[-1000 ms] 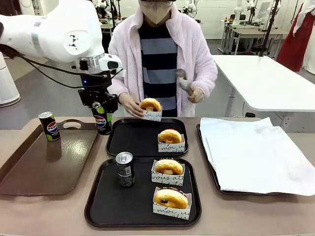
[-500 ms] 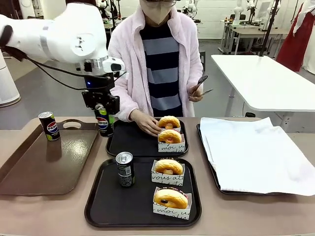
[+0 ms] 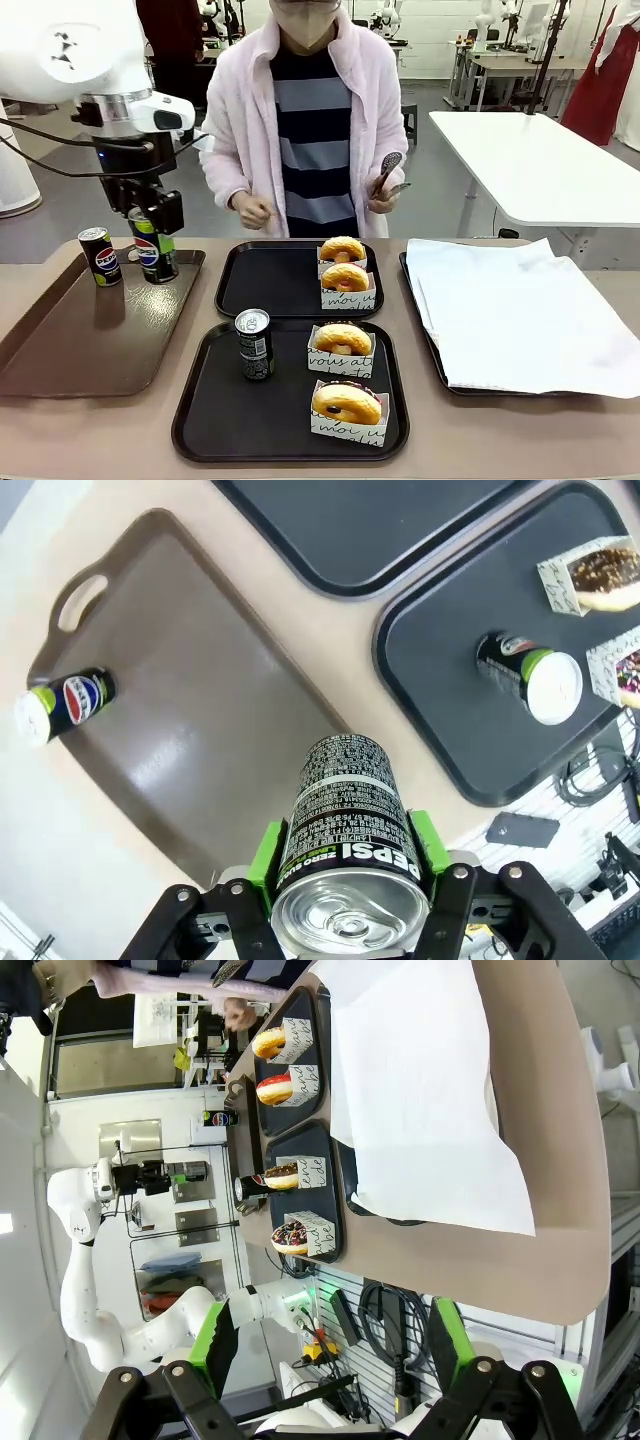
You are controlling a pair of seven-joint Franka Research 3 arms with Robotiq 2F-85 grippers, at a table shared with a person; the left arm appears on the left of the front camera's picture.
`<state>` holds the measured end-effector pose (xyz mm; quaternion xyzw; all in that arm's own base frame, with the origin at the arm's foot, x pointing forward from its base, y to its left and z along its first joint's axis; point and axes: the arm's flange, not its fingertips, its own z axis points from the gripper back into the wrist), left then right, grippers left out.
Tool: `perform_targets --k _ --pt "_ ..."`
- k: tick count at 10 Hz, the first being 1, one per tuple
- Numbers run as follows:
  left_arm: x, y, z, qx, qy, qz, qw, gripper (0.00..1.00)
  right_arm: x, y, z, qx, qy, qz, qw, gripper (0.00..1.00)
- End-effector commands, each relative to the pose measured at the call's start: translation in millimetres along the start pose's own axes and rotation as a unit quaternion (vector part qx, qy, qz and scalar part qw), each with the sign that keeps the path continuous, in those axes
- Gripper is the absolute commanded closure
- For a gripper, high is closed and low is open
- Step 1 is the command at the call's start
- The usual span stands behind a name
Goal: Set up donuts and drinks on trays.
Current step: Pick up one Pepsi coke from the Handle tray and place it on the Flat Tray without a Pepsi coke.
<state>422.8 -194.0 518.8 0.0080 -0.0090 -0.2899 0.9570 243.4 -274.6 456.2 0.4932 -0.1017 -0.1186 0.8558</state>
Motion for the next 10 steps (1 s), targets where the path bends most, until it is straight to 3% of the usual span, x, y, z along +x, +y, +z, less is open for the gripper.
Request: perform_targets --k 1,4,7,10 --pt "42.6 -9.9 -20.4 0.004 -0.009 0.015 1.0 0.41 1.4 -0.6 1.5 0.013 -0.004 0.009 1.0 0.0" --pt "116.0 -20.4 -60.1 -0.007 -0.009 0.064 0.998 0.41 1.4 -0.6 1.5 0.013 -0.004 0.009 1.0 0.0" --pt "156.8 -22.0 -95.5 -0.002 -0.014 0.102 0.995 0.41 1.4 -0.6 1.5 0.013 -0.004 0.009 1.0 0.0" --pt "176.3 -22.2 -118.5 0.006 -0.049 0.127 0.991 0.41 1.4 -0.6 1.5 0.013 -0.004 0.009 1.0 0.0"
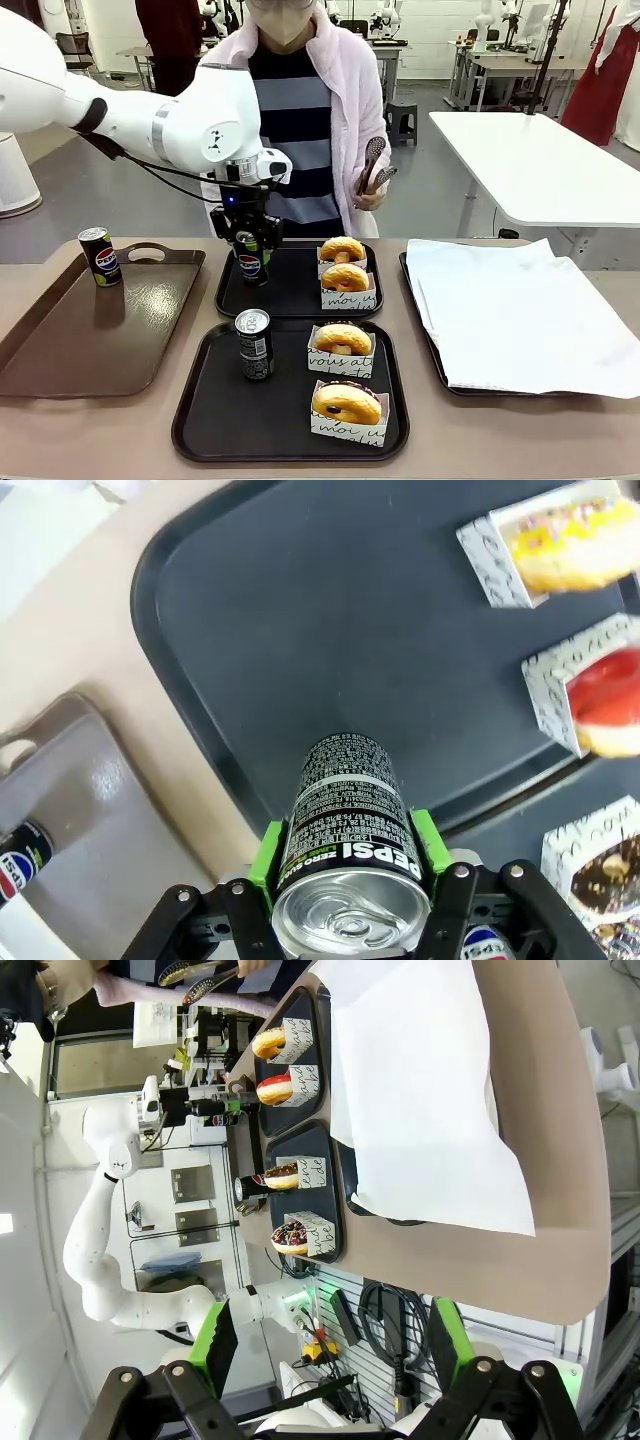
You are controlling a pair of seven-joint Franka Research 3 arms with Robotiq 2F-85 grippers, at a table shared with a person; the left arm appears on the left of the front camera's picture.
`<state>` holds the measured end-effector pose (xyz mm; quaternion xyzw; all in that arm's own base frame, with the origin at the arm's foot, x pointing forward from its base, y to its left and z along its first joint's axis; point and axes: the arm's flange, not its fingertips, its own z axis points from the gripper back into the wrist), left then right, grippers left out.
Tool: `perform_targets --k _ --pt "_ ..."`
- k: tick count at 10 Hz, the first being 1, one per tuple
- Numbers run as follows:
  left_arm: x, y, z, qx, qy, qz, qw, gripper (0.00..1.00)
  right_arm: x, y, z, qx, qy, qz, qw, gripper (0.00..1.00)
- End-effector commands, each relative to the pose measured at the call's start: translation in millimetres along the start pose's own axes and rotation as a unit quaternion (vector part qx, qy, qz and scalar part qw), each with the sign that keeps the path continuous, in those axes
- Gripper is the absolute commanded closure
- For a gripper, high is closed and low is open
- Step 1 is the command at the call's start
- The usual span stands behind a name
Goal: Set up donuts and drinks on trays.
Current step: Pick up one Pepsi coke from the Handle tray and place it on the Flat Tray without a Pepsi coke.
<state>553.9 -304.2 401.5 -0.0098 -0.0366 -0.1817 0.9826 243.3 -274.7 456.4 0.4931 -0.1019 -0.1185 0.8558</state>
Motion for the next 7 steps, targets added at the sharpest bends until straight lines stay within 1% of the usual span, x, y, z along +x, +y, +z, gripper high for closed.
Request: perform_targets --k 1,5,7 --pt "10.5 -2.7 -6.3 0.013 -0.03 0.018 0.999 0.41 1.4 -0.7 1.4 0.013 -0.004 0.009 1.0 0.0" --pt "13.7 -1.0 -22.1 0.019 -0.02 0.038 0.999 0.41 1.4 -0.7 1.4 0.013 -0.004 0.009 1.0 0.0" --pt "13.7 -1.3 -28.1 0.022 -0.014 0.035 0.999 0.41 1.4 -0.7 1.4 0.013 -0.004 0.009 1.0 0.0"
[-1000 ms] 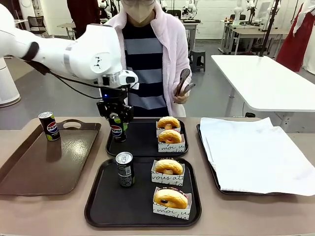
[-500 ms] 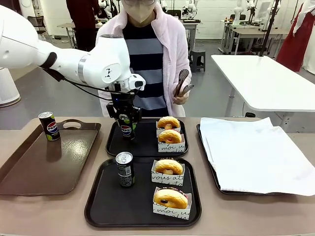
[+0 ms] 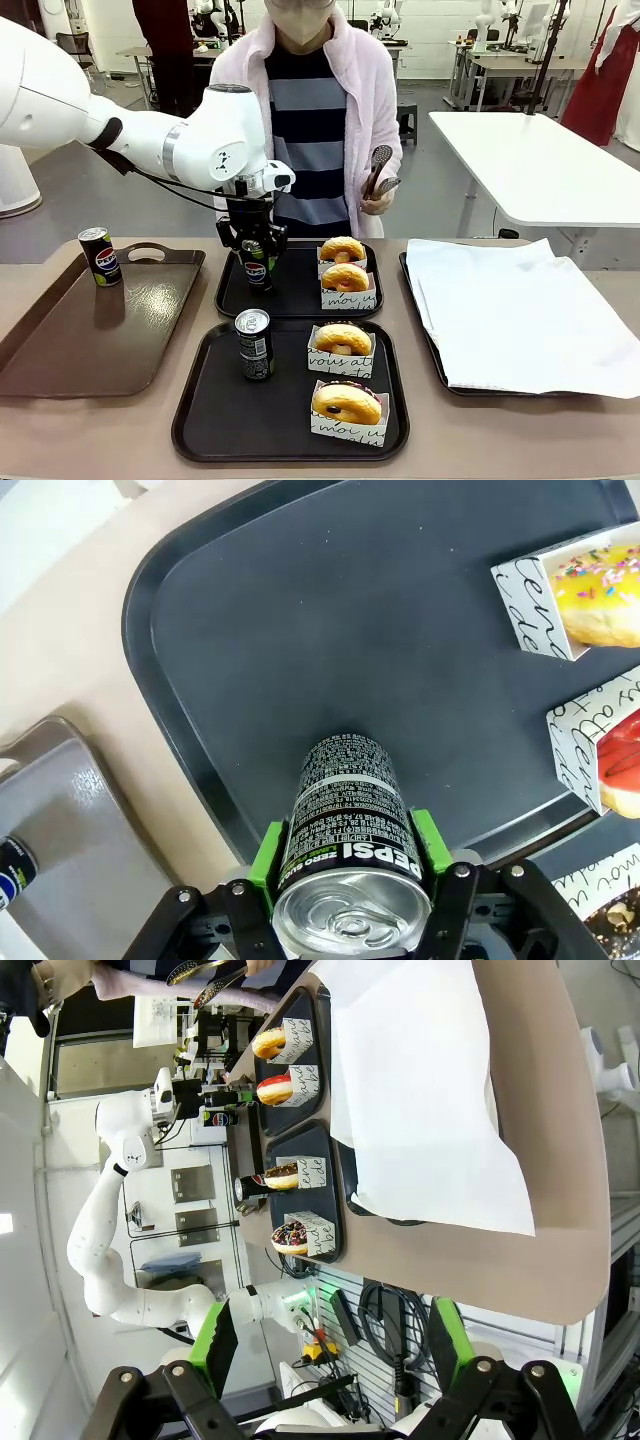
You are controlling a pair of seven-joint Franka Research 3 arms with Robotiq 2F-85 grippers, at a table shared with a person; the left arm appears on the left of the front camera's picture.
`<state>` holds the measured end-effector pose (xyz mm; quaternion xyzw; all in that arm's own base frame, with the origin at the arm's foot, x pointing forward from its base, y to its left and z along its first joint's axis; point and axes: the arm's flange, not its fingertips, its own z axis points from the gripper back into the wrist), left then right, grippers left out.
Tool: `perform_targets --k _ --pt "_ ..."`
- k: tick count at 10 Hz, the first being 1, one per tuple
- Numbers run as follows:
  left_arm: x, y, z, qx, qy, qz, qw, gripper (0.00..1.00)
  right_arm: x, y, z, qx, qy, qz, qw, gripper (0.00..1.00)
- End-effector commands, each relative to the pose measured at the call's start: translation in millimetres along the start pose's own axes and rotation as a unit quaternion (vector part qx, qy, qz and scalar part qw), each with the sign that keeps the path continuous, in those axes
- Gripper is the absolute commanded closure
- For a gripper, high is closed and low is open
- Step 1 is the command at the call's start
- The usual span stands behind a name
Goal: Set up donuts and drinks on trays.
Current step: Pick up one Pepsi coke from the Handle tray and place it on the Flat Tray without a Pepsi coke.
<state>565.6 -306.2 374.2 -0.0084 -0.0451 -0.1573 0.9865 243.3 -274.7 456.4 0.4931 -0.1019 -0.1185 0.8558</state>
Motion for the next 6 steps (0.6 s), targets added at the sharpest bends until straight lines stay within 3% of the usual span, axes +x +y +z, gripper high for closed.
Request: perform_targets --k 1,2,6 --pt "4.7 -5.3 -0.9 0.019 -0.004 0.008 1.0 0.08 1.4 -0.7 1.4 0.013 -0.004 0.009 1.0 0.0" --pt "3.1 -4.5 -1.3 0.017 -0.004 0.007 1.0 0.0 1.4 -0.7 1.4 0.013 -0.004 0.009 1.0 0.0" --pt "-2.4 -1.6 10.2 0.019 0.0 0.003 1.0 0.01 1.4 -0.7 1.4 0.013 -0.004 0.009 1.0 0.0"
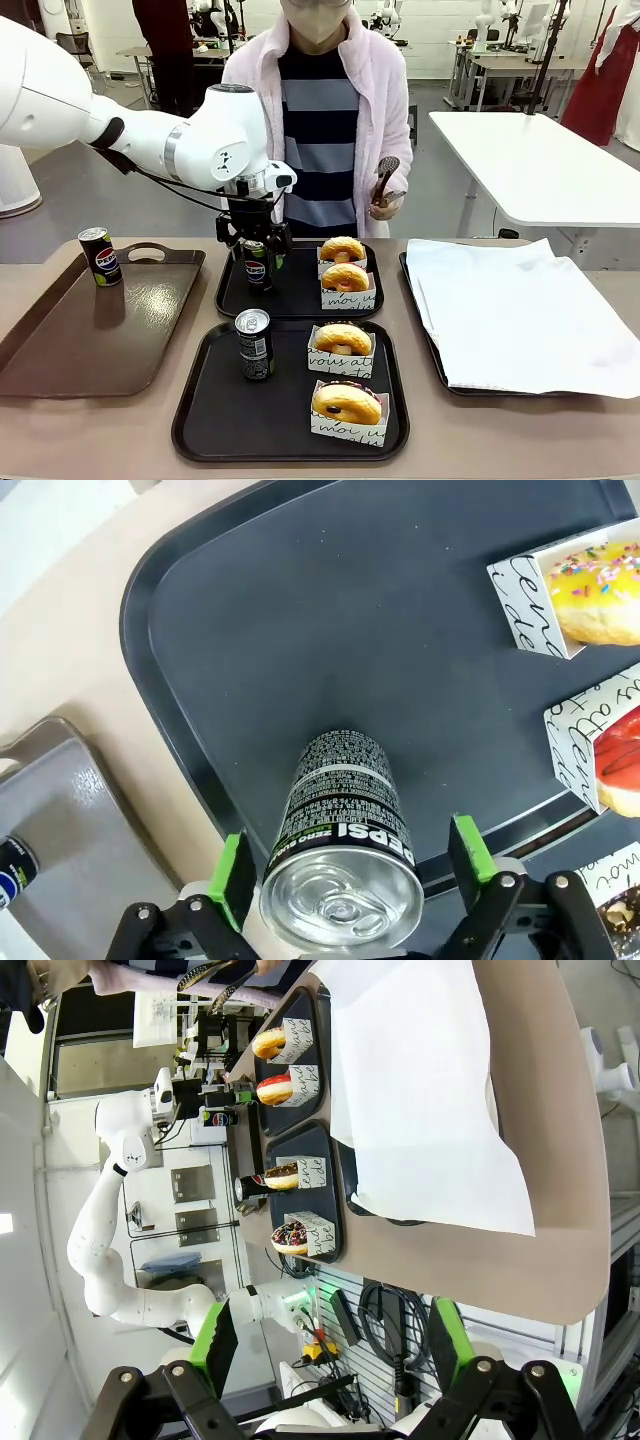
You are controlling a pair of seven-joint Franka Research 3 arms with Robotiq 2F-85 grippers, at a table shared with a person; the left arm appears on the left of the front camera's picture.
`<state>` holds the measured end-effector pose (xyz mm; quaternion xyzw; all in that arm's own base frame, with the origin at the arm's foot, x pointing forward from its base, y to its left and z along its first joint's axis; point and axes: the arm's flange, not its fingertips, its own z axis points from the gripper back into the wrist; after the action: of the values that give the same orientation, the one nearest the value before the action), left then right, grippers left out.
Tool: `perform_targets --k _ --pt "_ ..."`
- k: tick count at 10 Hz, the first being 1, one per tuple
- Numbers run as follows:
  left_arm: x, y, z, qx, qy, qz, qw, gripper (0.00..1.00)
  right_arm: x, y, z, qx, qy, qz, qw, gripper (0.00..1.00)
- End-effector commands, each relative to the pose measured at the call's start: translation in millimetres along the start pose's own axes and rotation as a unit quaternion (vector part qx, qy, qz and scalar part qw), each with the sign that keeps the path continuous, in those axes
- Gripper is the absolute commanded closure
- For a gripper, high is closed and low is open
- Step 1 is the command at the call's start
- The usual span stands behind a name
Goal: Set up donuts and drinks on trays.
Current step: Pick up one Pepsi coke from the Handle tray and place it on the Flat Tray without a Pepsi coke.
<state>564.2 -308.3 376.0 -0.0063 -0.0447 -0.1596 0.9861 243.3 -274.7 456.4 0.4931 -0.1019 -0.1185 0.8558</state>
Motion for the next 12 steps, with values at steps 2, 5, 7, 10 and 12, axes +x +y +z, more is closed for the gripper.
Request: perform_targets --k 2,5,7,10,12 --pt "-10.7 1.3 26.5 0.018 -0.004 0.004 1.0 0.0 1.4 -0.7 1.4 0.013 -0.004 0.009 1.0 0.0" --pt "-52.8 3.3 79.5 0.011 0.008 -0.03 0.999 0.0 1.4 -0.7 1.4 0.013 -0.004 0.009 1.0 0.0" --pt "-90.0 9.3 100.0 0.007 0.019 -0.048 0.999 0.0 1.4 -0.7 1.4 0.013 -0.004 0.009 1.0 0.0" --pt "-107.3 17.6 103.6 0.006 0.023 -0.058 0.998 0.0 1.4 -0.7 1.4 0.013 -0.004 0.009 1.0 0.0" --pt "-95.1 4.0 111.4 0.015 0.019 -0.053 0.998 0.0 1.4 -0.7 1.4 0.013 -0.004 0.009 1.0 0.0"
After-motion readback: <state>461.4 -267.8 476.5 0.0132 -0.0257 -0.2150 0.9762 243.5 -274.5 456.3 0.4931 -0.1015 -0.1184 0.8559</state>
